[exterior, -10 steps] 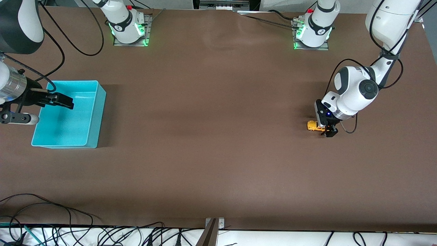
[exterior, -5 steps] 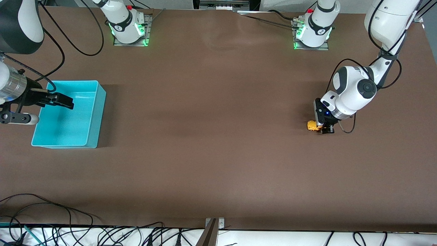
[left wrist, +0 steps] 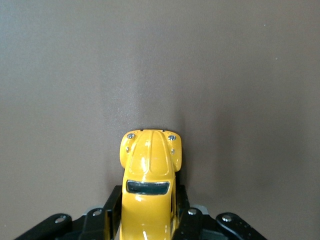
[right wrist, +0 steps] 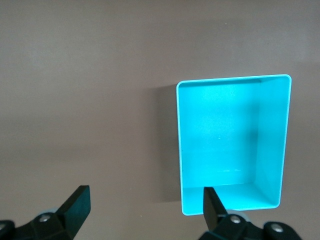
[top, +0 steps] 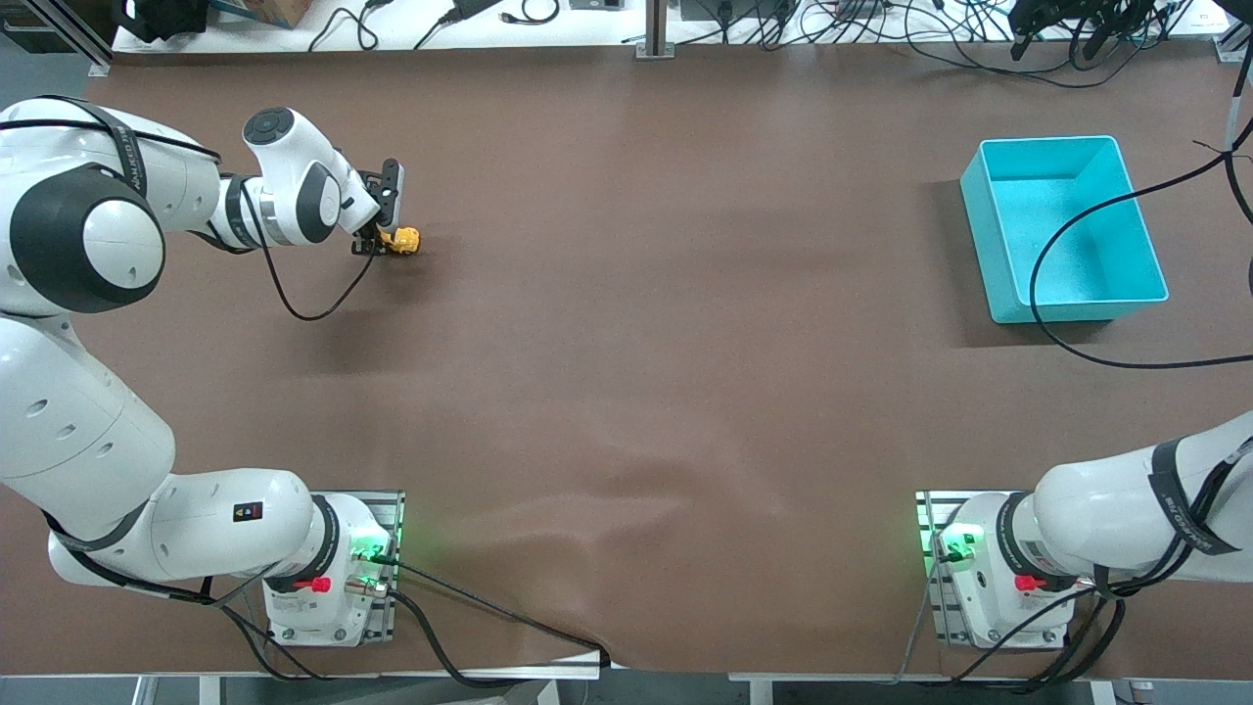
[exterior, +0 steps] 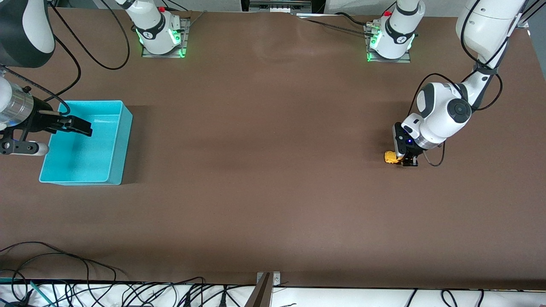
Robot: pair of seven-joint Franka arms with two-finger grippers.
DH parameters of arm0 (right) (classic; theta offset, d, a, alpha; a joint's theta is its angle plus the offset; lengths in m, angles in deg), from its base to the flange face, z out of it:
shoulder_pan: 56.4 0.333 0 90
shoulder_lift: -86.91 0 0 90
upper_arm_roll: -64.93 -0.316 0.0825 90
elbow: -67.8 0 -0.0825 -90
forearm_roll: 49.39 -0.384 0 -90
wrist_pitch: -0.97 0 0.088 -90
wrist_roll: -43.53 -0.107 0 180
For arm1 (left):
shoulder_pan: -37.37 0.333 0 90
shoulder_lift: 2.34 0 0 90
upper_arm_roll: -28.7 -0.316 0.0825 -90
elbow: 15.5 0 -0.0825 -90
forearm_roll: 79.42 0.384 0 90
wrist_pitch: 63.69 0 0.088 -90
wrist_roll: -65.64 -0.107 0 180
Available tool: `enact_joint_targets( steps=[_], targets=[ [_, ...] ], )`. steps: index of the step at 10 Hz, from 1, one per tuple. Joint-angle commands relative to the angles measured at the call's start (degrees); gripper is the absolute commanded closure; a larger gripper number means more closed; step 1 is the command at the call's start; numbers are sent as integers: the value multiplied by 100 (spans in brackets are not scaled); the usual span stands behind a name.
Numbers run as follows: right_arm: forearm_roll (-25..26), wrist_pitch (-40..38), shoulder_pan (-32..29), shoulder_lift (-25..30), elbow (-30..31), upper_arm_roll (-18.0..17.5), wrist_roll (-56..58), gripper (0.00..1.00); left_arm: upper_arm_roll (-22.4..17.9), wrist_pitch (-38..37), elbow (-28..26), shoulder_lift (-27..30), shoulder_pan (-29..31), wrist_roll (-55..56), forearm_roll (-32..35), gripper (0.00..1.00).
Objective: Wind up and store yellow beetle car
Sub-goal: 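Close the left gripper around the yellow car's body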
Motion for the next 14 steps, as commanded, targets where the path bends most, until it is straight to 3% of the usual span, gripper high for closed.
enact_joint_targets(
  steps=[1,4,8,14],
  targets=[
    [-119,-95,-42,-48,-122,-10,40,0,4,46,-6,-175,443,-522,90,84],
    [-119,-95,-42,-48,-122,-1,49,0,4,46,126,-413,1191,-1480,90,84],
    [-163,-94,-50,-48,-122,17,49,0,4,46,424,-615,1824,-1939,90,84],
    [-189,-94,-50,-48,-122,25,49,0,4,11,618,-651,2001,-2221,90,85]
  ],
)
